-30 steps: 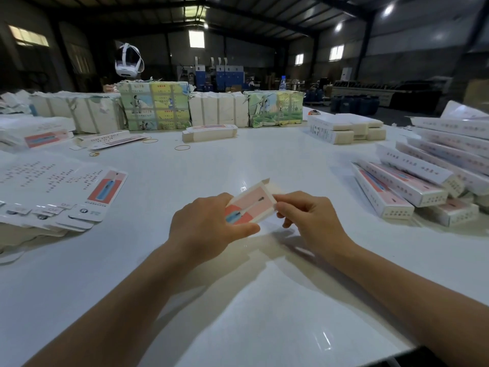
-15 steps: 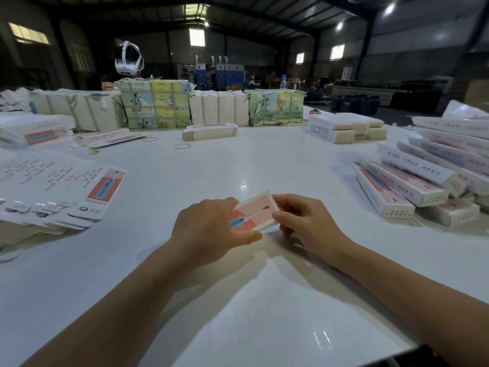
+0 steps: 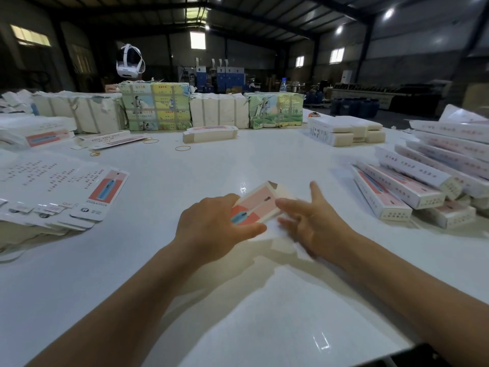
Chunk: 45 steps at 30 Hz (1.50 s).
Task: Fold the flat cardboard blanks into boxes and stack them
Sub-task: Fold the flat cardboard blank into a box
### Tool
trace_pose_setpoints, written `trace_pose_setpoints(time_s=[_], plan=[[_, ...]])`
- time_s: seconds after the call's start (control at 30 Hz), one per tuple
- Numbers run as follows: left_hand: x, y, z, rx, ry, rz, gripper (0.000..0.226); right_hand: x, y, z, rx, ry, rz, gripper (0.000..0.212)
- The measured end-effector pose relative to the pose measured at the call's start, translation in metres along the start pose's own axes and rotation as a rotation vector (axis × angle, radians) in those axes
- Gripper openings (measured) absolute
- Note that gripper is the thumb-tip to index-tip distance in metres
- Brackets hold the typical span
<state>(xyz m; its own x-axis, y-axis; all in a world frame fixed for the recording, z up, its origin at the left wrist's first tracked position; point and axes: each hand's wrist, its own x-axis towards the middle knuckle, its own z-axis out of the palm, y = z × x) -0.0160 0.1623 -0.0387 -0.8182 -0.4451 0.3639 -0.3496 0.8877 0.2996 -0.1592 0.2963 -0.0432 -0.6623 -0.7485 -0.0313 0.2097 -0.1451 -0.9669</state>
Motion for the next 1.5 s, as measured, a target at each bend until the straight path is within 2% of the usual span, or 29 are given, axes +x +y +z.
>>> trace_pose_setpoints(time_s=[0.03,0.07,0.1,0.13,0.2,0.3,0.37,0.43,0.5,0.6,0.7,0.87,0.93,1.07,1.3,1.5], plan=[[0.0,0.002,0.001,-0.008,-0.001,0.006,0.071,-0.001,-0.003,0.002,0.216,-0.097,0.088,0.088],[0.0,0.003,0.003,-0.017,-0.006,0.01,0.075,-0.002,-0.004,0.005,0.321,-0.138,0.127,0.063],[0.001,0.005,0.004,-0.018,-0.011,0.014,0.073,-0.003,-0.003,0.007,0.312,-0.144,0.106,0.042],[0.001,0.006,0.005,-0.015,-0.015,0.017,0.069,-0.003,-0.001,0.007,0.241,-0.114,0.038,0.03],[0.002,0.008,0.007,-0.022,-0.007,0.019,0.063,-0.009,0.004,0.009,-0.066,-0.033,-0.224,0.023],[0.001,0.012,0.007,-0.013,0.036,0.026,0.058,-0.017,0.01,0.012,-0.722,0.09,-0.636,0.023],[0.001,0.015,0.007,0.026,0.069,0.045,0.057,-0.018,0.011,0.011,-0.881,0.114,-0.755,0.022],[0.0,0.014,0.005,0.061,0.091,0.058,0.057,-0.018,0.012,0.011,-0.991,0.097,-0.79,0.021],[-0.001,0.011,0.003,0.088,0.12,0.063,0.059,-0.019,0.012,0.011,-0.915,0.043,-0.708,0.022],[-0.002,0.008,0.003,0.121,0.167,0.072,0.068,-0.016,0.007,0.013,-0.352,-0.075,-0.412,0.031],[-0.004,0.009,0.005,0.149,0.192,0.085,0.071,-0.009,0.003,0.008,-0.094,-0.088,-0.29,0.021],[-0.004,0.01,0.008,0.116,0.221,0.103,0.071,-0.007,0.005,0.007,-0.128,0.0,-0.346,0.032],[-0.005,0.009,0.008,0.088,0.221,0.105,0.07,-0.009,0.004,0.007,-0.156,-0.018,-0.387,0.026],[-0.006,0.009,0.008,0.065,0.235,0.107,0.069,-0.016,0.0,0.012,-0.217,-0.085,-0.459,0.04],[-0.005,0.009,0.008,0.157,0.238,0.129,0.068,-0.017,0.005,0.01,-0.402,-0.015,-0.516,0.053],[-0.003,0.013,0.009,0.23,0.213,0.125,0.063,-0.015,0.009,0.01,-0.578,0.06,-0.543,0.037]])
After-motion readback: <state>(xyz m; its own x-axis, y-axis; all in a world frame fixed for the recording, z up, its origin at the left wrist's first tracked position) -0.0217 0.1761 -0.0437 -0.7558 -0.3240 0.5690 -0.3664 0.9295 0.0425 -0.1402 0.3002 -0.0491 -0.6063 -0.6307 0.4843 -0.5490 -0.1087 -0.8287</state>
